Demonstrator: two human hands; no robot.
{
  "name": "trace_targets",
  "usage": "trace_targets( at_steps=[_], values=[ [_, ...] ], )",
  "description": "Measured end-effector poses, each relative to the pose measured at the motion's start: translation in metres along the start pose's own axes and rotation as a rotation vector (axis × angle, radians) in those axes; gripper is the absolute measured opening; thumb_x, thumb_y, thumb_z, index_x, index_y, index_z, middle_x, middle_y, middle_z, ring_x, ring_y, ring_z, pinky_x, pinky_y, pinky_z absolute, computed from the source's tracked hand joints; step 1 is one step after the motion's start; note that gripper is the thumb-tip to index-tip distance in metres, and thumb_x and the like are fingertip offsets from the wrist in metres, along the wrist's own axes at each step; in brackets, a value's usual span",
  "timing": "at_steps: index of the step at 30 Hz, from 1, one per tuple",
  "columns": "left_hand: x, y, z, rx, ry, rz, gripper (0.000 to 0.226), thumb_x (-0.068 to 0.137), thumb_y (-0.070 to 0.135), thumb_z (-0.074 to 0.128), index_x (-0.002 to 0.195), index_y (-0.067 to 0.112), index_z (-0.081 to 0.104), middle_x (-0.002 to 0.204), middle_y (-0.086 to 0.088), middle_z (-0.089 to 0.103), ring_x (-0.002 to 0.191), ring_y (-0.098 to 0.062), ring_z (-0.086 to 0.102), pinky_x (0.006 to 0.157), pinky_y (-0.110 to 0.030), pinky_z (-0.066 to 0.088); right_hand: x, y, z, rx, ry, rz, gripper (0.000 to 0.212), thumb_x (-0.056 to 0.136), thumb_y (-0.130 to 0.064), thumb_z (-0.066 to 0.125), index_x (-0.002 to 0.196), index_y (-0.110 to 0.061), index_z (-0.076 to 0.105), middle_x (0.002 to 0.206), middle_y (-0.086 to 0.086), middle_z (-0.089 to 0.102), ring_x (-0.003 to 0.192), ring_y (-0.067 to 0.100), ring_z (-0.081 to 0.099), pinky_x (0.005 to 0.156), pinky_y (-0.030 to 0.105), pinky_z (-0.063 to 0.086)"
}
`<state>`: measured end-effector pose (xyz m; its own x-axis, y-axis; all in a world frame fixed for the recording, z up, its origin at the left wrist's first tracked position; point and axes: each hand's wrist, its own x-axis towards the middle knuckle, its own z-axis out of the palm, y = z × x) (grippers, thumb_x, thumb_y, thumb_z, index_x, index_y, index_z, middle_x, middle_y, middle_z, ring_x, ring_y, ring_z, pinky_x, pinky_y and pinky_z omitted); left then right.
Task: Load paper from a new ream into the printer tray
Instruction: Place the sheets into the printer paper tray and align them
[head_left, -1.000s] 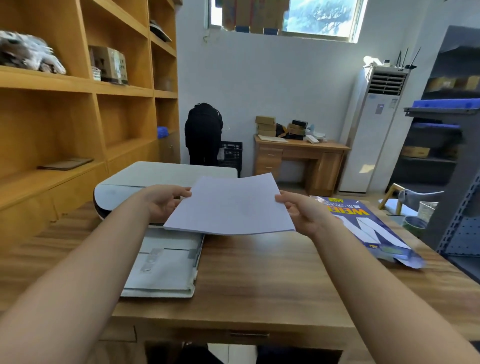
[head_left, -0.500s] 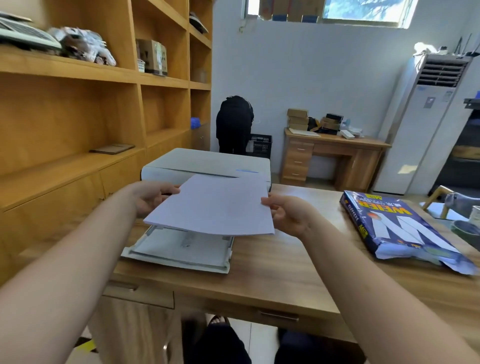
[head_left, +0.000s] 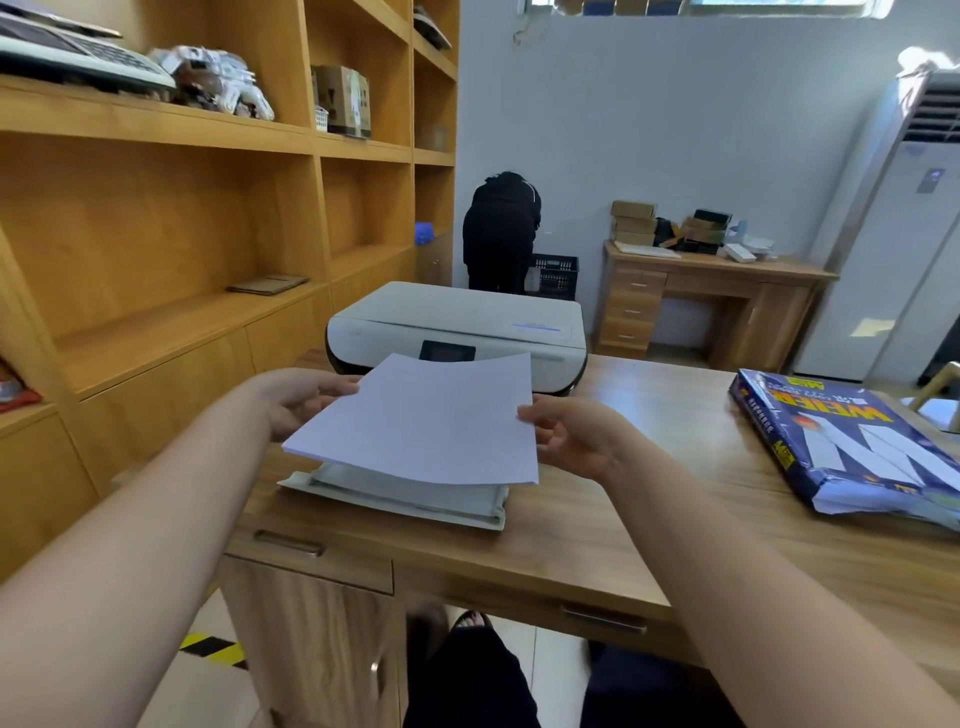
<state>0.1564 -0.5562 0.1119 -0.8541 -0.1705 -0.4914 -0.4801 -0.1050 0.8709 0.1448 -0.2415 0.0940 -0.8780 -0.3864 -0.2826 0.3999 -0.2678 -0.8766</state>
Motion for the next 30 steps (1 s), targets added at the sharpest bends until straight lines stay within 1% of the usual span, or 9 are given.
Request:
trace_targets(
  at_steps=[3, 5, 8, 12, 14, 17, 20, 22, 30],
  values=[
    [0.006, -0.009, -0.010, 0.003, 0.021, -0.030, 0.024, 0.089, 0.011, 0.066, 0.113, 0.013, 0.068, 0.103, -0.012, 0.075, 0.080, -0.021, 0.074, 0.069, -0.035, 0.057, 0.005, 0.011, 0.004, -0.056, 0.033, 0.044, 0.028, 0.086, 0.011, 0.055, 0.109, -0.001, 0.065, 0.107, 0.014, 0.072, 0.097, 0.027, 0.069, 0.076, 0.036, 0.059],
    [0.012, -0.018, -0.015, 0.014, 0.029, -0.052, 0.025, 0.089, 0.011, 0.066, 0.114, 0.013, 0.069, 0.107, -0.009, 0.074, 0.074, -0.019, 0.072, 0.061, -0.031, 0.059, 0.007, 0.018, 0.007, -0.076, 0.060, 0.063, 0.028, 0.086, 0.012, 0.056, 0.110, -0.001, 0.064, 0.108, 0.015, 0.071, 0.097, 0.028, 0.069, 0.074, 0.036, 0.059],
    [0.019, -0.032, -0.021, 0.021, 0.025, -0.080, 0.027, 0.091, 0.012, 0.064, 0.117, 0.012, 0.067, 0.096, -0.006, 0.068, 0.062, -0.012, 0.059, 0.047, -0.023, 0.054, 0.009, 0.030, 0.009, -0.089, 0.083, 0.094, 0.031, 0.085, 0.013, 0.057, 0.112, 0.000, 0.062, 0.108, 0.016, 0.071, 0.095, 0.029, 0.070, 0.072, 0.037, 0.059],
    [0.023, -0.048, -0.031, -0.024, 0.017, -0.131, 0.031, 0.082, 0.008, 0.070, 0.113, 0.007, 0.068, 0.089, -0.007, 0.063, 0.056, -0.013, 0.058, 0.045, -0.024, 0.053, 0.008, 0.047, 0.010, -0.141, 0.092, 0.110, 0.026, 0.084, 0.013, 0.059, 0.106, -0.001, 0.062, 0.107, 0.018, 0.070, 0.091, 0.030, 0.071, 0.070, 0.037, 0.059],
    [0.024, -0.055, -0.035, -0.013, 0.006, -0.140, 0.043, 0.076, 0.005, 0.072, 0.118, 0.009, 0.066, 0.099, -0.006, 0.062, 0.064, -0.011, 0.055, 0.045, -0.022, 0.050, 0.007, 0.054, 0.009, -0.153, 0.095, 0.104, 0.026, 0.083, 0.013, 0.061, 0.106, 0.000, 0.059, 0.107, 0.020, 0.070, 0.088, 0.030, 0.072, 0.071, 0.038, 0.059],
    [0.022, -0.060, -0.034, 0.002, -0.007, -0.126, 0.031, 0.087, 0.003, 0.065, 0.116, 0.010, 0.063, 0.109, -0.011, 0.070, 0.067, -0.015, 0.067, 0.041, -0.024, 0.053, 0.005, 0.066, 0.005, -0.175, 0.109, 0.092, 0.047, 0.079, 0.012, 0.067, 0.121, -0.002, 0.050, 0.110, 0.021, 0.066, 0.088, 0.033, 0.072, 0.074, 0.041, 0.060],
    [0.021, -0.061, -0.035, 0.053, -0.025, -0.102, 0.037, 0.087, -0.001, 0.065, 0.119, 0.016, 0.061, 0.112, -0.016, 0.071, 0.099, -0.028, 0.069, 0.054, -0.035, 0.061, 0.005, 0.076, 0.002, -0.247, 0.124, 0.056, 0.074, 0.078, 0.011, 0.069, 0.139, -0.017, 0.038, 0.111, 0.020, 0.064, 0.083, 0.033, 0.073, 0.075, 0.046, 0.060],
    [0.021, -0.060, -0.036, 0.089, -0.034, -0.106, 0.036, 0.087, -0.002, 0.064, 0.117, 0.017, 0.063, 0.109, -0.017, 0.073, 0.104, -0.031, 0.068, 0.063, -0.039, 0.060, 0.003, 0.078, 0.004, -0.262, 0.114, 0.052, 0.075, 0.080, 0.010, 0.067, 0.143, -0.017, 0.037, 0.112, 0.019, 0.064, 0.083, 0.032, 0.073, 0.076, 0.045, 0.060],
    [0.029, -0.058, -0.043, 0.251, -0.053, -0.170, 0.026, 0.089, 0.006, 0.063, 0.114, 0.013, 0.069, 0.114, -0.015, 0.071, 0.081, -0.021, 0.067, 0.043, -0.022, 0.052, 0.000, 0.077, 0.006, -0.296, 0.103, 0.099, 0.061, 0.081, 0.007, 0.069, 0.136, 0.000, 0.041, 0.110, 0.020, 0.062, 0.092, 0.033, 0.070, 0.083, 0.045, 0.058]
  ],
)
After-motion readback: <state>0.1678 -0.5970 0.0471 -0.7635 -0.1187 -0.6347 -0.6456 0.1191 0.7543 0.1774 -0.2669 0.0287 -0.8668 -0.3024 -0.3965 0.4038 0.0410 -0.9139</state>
